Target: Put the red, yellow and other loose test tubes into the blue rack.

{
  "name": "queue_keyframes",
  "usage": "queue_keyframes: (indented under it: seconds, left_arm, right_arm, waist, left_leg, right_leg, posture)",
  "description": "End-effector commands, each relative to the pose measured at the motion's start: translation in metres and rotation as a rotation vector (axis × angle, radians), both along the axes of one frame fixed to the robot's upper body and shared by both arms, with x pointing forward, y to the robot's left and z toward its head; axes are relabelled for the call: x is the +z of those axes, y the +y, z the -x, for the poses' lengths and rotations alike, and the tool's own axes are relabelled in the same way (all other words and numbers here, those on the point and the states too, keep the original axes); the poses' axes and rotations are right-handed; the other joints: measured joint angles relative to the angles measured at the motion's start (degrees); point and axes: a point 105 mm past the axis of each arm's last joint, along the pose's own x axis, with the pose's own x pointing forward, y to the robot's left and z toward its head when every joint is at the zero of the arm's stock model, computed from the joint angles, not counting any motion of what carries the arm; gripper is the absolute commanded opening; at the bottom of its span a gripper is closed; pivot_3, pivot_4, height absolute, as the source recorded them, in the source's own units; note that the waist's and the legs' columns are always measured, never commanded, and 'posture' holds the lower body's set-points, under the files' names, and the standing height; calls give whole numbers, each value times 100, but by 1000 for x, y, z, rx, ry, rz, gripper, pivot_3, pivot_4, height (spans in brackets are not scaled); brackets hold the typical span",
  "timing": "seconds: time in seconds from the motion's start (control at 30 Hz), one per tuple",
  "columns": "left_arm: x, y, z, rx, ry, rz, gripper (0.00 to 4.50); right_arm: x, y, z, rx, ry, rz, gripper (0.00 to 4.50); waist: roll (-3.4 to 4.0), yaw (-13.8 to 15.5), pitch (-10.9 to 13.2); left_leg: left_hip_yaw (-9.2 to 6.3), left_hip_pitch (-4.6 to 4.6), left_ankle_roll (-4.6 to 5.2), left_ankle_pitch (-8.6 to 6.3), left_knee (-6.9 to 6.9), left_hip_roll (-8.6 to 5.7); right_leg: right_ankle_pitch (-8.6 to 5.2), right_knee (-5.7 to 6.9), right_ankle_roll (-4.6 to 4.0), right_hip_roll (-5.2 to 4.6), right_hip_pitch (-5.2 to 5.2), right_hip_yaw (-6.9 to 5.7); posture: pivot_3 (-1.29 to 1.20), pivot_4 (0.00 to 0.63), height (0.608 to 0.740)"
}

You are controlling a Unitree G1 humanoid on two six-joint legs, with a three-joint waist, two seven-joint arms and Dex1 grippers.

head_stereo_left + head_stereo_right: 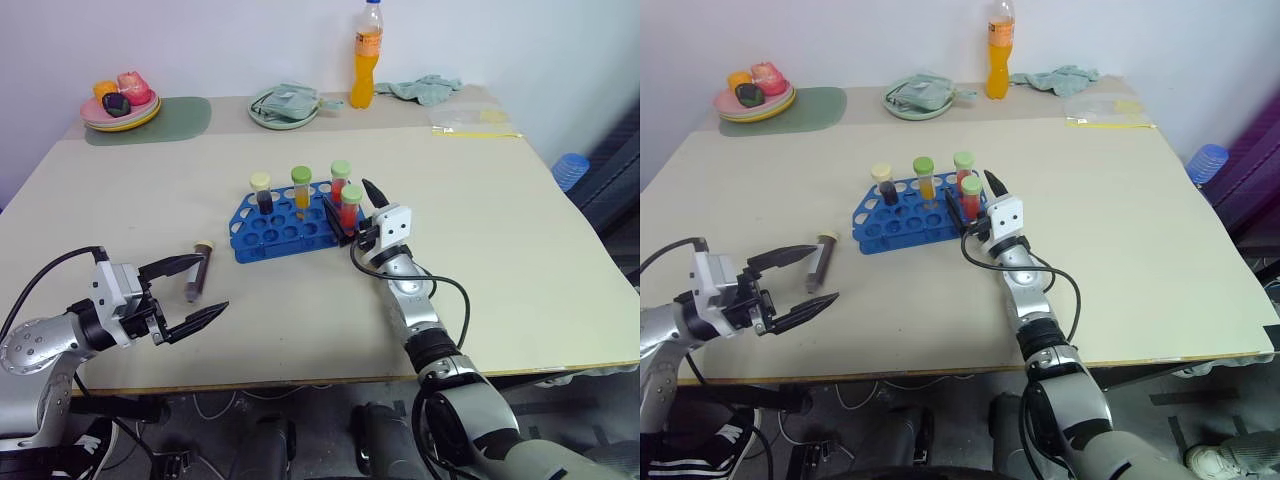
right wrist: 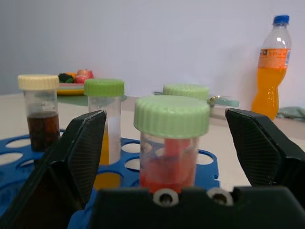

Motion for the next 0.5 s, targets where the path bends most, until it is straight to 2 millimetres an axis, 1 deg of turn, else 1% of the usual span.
queue_keyframes:
  seconds: [0.03, 0.17, 0.27, 0.37, 0.4, 0.43, 0.5]
  left_arm:
    - [7, -1, 2, -2, -41, -2, 4500]
    - [6, -4, 2, -3, -44, 6, 4500]
    - [5, -5, 2, -1, -45, 12, 4500]
    - [5, -5, 3, -4, -40, 11, 4500]
    - [5, -5, 3, -4, -38, 10, 4500]
    - [5, -4, 2, -3, -38, 10, 4500]
    - [5, -3, 1, -5, -40, 9, 4500]
  right_arm:
    - [17, -11, 15, 32, -50, 34, 4386]
    - [10, -29, 30, 3, 12, 87, 4386]
    - [5, -35, 37, 11, 144, 147, 4386]
    - [19, -40, 43, 37, 263, 199, 4386]
    - [26, -44, 43, 41, 322, 195, 4386]
    - [30, -47, 45, 49, 393, 232, 4386]
    - [34, -54, 48, 48, 516, 272, 4386]
  waist:
    - [0, 11, 0]
    - [0, 14, 0]
    - [0, -5, 0]
    - [1, 3, 1]
    - [2, 8, 1]
    - [1, 9, 1]
    - [1, 29, 1]
  left_leg:
    - [0, -1, 0, 0, 0, 0]
    - [0, 0, 1, 0, -2, 0]
    - [1, 0, 1, -1, -3, 0]
    - [1, 2, 1, -1, -3, 2]
    - [0, 3, 2, -1, -5, 2]
    - [0, 2, 2, -1, -5, 3]
    - [0, 1, 2, -1, -5, 2]
  right_leg:
    - [0, -1, 0, -1, 0, 0]
    - [0, -2, 0, -2, 2, 0]
    - [0, -1, 0, -1, 1, 0]
    - [0, 0, -2, -1, 0, 2]
    - [-1, -1, -2, -1, 0, 2]
    - [-1, -1, -2, -2, 0, 1]
    - [-1, -3, -2, -5, 1, 1]
  posture:
    - [0, 150, 740]
    - [0, 150, 740]
    - [0, 150, 740]
    - [0, 150, 740]
    - [0, 150, 740]
    - [0, 150, 740]
    - [0, 150, 740]
